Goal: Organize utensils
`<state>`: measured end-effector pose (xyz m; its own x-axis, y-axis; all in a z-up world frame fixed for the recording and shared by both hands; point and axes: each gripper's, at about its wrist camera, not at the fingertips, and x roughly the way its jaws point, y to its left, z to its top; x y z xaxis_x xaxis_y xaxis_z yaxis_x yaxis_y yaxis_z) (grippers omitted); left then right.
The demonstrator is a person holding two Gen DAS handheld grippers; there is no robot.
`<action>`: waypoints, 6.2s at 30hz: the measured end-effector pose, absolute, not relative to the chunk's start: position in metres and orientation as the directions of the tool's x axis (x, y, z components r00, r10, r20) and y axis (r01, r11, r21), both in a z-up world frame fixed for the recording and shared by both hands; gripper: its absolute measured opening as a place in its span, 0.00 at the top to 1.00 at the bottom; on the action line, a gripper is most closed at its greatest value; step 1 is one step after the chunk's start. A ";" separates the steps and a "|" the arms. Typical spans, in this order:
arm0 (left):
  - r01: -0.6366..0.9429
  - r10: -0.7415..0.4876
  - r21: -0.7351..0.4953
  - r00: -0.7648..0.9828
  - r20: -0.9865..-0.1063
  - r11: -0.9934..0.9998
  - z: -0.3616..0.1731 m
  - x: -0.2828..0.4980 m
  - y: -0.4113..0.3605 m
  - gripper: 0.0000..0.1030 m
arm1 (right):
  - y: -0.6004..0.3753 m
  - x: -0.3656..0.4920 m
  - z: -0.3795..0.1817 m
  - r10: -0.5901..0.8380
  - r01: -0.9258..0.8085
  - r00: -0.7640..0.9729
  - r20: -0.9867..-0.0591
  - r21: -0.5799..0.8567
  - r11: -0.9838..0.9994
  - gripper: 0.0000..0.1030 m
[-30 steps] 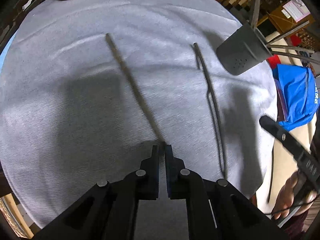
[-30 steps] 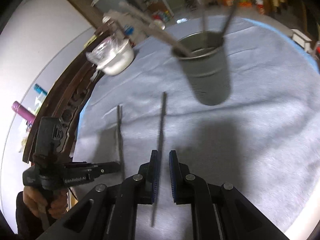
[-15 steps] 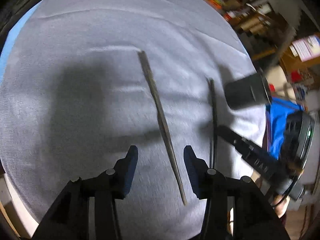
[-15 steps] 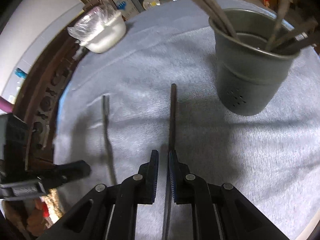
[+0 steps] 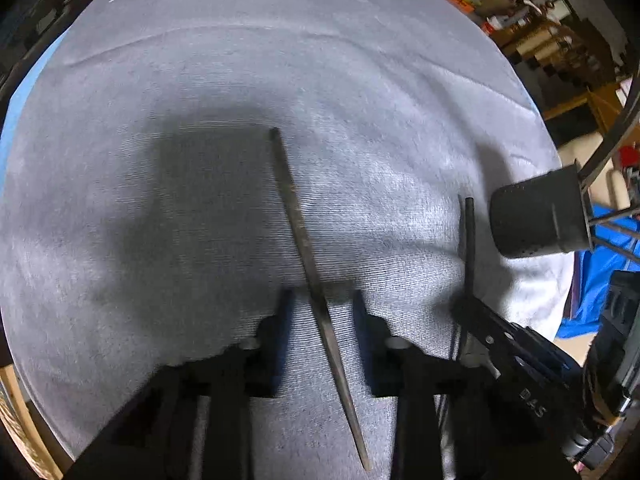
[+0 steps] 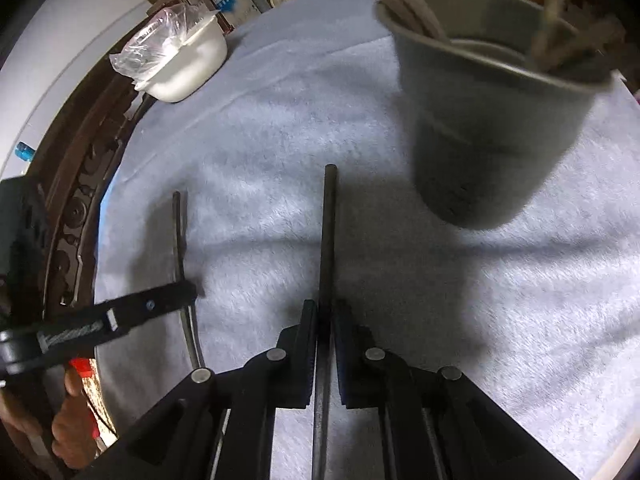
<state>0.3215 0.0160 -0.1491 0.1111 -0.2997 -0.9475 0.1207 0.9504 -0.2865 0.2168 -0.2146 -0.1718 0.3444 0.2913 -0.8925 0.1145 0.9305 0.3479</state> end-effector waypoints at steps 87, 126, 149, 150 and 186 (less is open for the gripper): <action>0.360 -0.431 -0.300 0.374 -0.821 0.883 -0.025 0.228 -0.017 0.95 | -0.221 0.224 -0.151 0.282 0.068 0.321 -0.904 0.319 0.945 0.65; 0.470 -0.465 -0.217 0.514 -0.720 0.855 0.075 0.204 -0.063 0.95 | -0.310 0.120 0.048 0.096 -0.037 0.986 -0.139 0.374 0.927 0.93; 0.499 -0.506 -0.217 0.566 -0.651 0.839 0.080 0.248 -0.137 0.95 | -0.282 0.165 0.029 -0.204 0.203 0.979 -0.019 0.194 0.960 0.93; 0.500 -0.502 -0.215 0.558 -0.661 0.839 0.076 0.248 -0.139 0.95 | -0.285 0.164 0.024 -0.200 0.202 0.979 -0.031 0.196 0.959 0.93; 0.132 0.020 0.180 0.751 -0.660 0.975 0.052 0.154 -0.033 0.27 | -0.271 0.073 0.044 -0.016 0.071 0.974 -0.227 0.234 0.970 0.24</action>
